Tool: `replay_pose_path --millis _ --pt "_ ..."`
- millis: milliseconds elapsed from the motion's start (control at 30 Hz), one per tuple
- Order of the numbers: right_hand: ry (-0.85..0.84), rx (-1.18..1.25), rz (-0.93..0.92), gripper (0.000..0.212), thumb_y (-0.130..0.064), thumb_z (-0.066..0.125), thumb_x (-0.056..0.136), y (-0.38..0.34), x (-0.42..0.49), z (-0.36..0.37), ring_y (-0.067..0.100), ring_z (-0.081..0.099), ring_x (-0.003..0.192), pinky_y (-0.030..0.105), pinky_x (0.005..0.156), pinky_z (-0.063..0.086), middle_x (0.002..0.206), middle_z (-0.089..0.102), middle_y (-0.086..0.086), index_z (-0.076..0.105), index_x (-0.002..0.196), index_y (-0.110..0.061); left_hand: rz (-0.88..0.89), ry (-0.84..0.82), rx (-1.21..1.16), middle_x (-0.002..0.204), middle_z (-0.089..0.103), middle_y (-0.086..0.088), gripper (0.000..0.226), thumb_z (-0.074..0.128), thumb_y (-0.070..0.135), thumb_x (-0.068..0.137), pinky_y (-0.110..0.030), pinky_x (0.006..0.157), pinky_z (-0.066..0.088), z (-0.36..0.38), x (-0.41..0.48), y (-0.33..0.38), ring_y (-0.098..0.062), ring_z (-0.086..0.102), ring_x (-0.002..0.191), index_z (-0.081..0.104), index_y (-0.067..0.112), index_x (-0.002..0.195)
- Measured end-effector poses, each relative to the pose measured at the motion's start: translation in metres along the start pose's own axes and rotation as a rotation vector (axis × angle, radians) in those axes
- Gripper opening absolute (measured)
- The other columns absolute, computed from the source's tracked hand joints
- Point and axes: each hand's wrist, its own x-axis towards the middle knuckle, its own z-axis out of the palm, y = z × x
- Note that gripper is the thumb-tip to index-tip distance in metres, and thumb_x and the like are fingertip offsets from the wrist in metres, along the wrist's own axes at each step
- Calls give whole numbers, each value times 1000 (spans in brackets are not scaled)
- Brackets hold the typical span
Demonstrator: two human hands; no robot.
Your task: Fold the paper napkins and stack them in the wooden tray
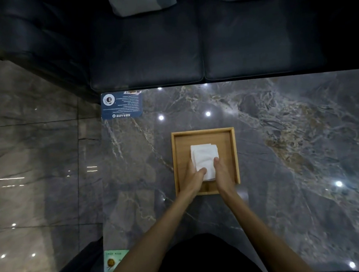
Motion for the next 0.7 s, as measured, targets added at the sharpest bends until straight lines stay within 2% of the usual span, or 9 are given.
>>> replay_pose_path --millis 33,133,167,267,333,400,533,667,700 --pt "-30 -5 6 54 -41 20 111 1 -1 2 29 40 142 51 120 29 156 40 11 28 157 -16 -4 -35 12 160 26 -24 46 38 27 104 -46 115 35 3 0 0 -39 39 137 21 21 146" --pt "12 33 -60 52 -42 28 110 2 -5 -5 27 50 131 48 115 39 145 50 9 36 152 -14 -2 183 22 144 51 -9 53 57 24 95 -43 103 49 0 3 -4 -25 54 121 32 26 142" --pt "36 40 -83 51 -42 28 110 1 -6 -9 24 53 126 44 111 42 144 52 8 37 151 -14 9 211 23 139 54 -6 53 59 24 93 -43 101 51 -2 4 -6 -24 55 118 34 25 140" --pt "47 44 -93 50 -41 28 110 0 -3 -14 12 53 110 29 97 42 138 50 2 33 152 -15 -23 176 27 137 53 -4 56 57 25 93 -43 102 49 -7 5 -6 -24 54 119 32 22 143" --pt "-9 52 -63 48 -42 30 109 2 -1 -14 3 54 96 21 88 41 127 50 -4 37 150 -17 -21 122 12 139 52 -4 60 56 24 93 -43 105 46 -8 2 -3 -24 52 122 30 22 147" --pt "-47 38 -57 46 -42 31 109 3 -3 -15 -3 52 91 15 77 40 117 52 -9 40 147 -18 -18 90 22 140 52 -4 62 57 23 93 -41 105 45 -9 2 -2 -24 52 123 30 21 149" --pt "-58 4 -71 47 -40 29 110 2 -3 -20 6 55 98 24 86 43 127 52 -1 42 147 -13 -34 79 7 144 50 -9 60 55 17 95 -45 109 43 -14 0 0 -28 51 126 30 15 150" --pt "-51 -1 -80 41 -36 30 110 -4 -6 -28 17 57 104 33 97 45 124 54 4 49 139 -13 -21 99 24 151 43 -13 65 53 10 95 -33 98 43 -22 -8 -1 -20 47 125 24 12 153" --pt "-42 -23 -91 39 -36 32 110 -3 -5 -31 18 59 105 34 98 45 124 55 5 51 136 -13 -10 108 35 155 38 -13 69 54 9 94 -32 100 40 -25 -9 -4 -20 44 129 21 12 155"
